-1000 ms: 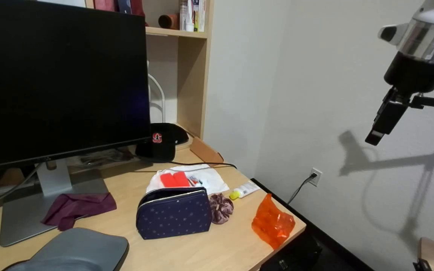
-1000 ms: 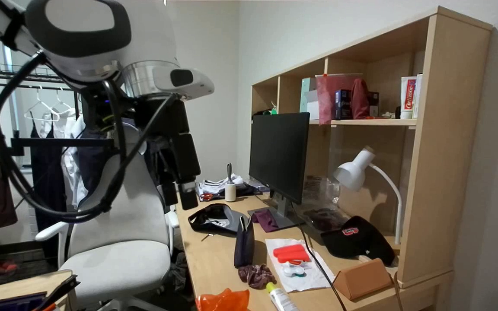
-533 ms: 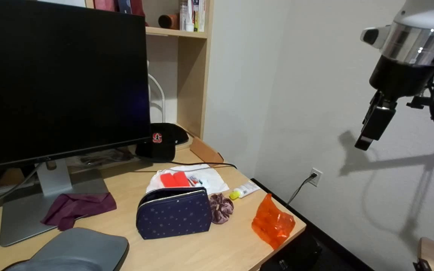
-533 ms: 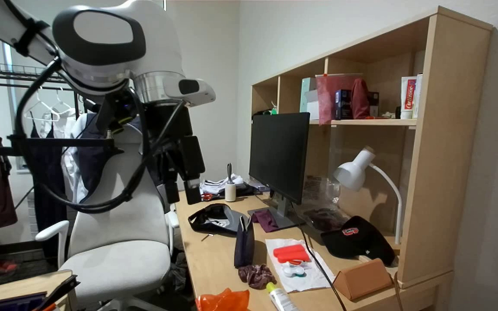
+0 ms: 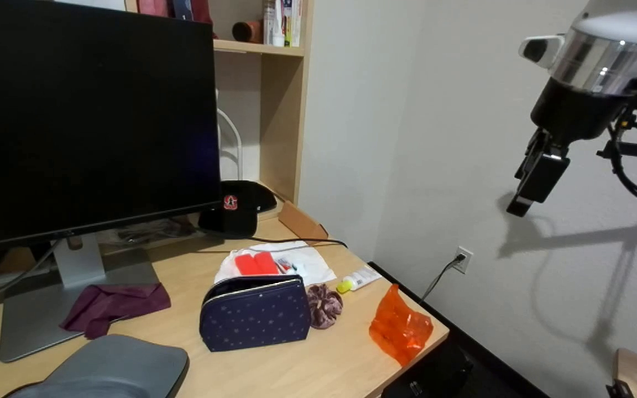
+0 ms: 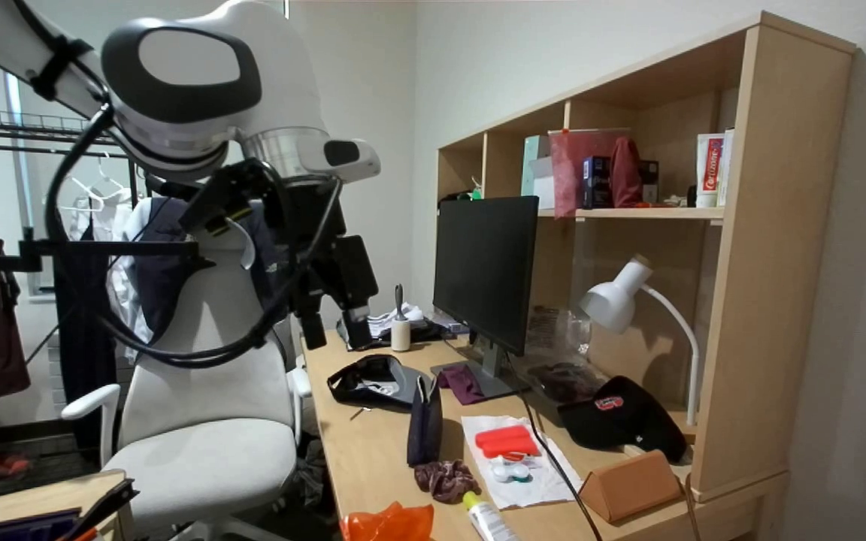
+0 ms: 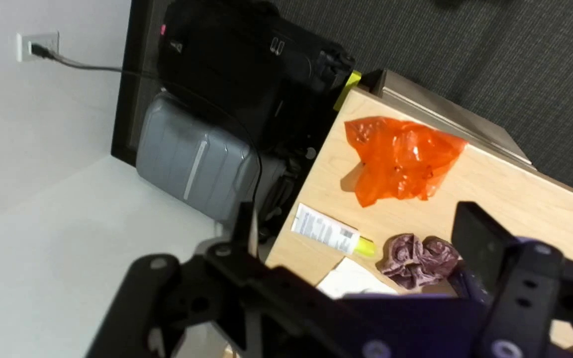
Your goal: Place the black hat on the other black hat
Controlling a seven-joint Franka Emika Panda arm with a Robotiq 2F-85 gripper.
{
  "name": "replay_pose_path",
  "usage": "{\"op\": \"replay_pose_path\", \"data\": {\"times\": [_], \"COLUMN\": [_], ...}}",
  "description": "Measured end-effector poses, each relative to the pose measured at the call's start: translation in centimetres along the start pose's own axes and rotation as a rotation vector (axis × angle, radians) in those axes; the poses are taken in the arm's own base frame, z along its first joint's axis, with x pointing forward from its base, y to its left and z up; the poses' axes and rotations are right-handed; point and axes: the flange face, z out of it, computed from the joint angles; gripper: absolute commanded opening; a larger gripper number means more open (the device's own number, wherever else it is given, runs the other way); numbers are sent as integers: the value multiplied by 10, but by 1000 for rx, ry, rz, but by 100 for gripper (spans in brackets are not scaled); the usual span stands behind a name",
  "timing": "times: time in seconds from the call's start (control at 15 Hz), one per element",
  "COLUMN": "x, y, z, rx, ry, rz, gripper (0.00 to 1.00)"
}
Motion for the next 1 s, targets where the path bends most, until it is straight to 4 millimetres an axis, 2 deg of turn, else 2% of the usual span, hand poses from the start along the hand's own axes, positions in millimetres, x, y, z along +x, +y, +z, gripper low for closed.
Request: {"op": "replay_pose_path", "data": {"times": [0.13, 0.4, 0.67, 1.0], "x": [22, 90, 151, 206], "y": [-12, -58, -97, -148], "z": [-1, 3, 22, 49], "rx": [-3, -9, -14, 7], "ry": [41, 76, 111, 158], "rz": [-95, -293, -490, -738], "gripper": [100, 100, 100, 100]}}
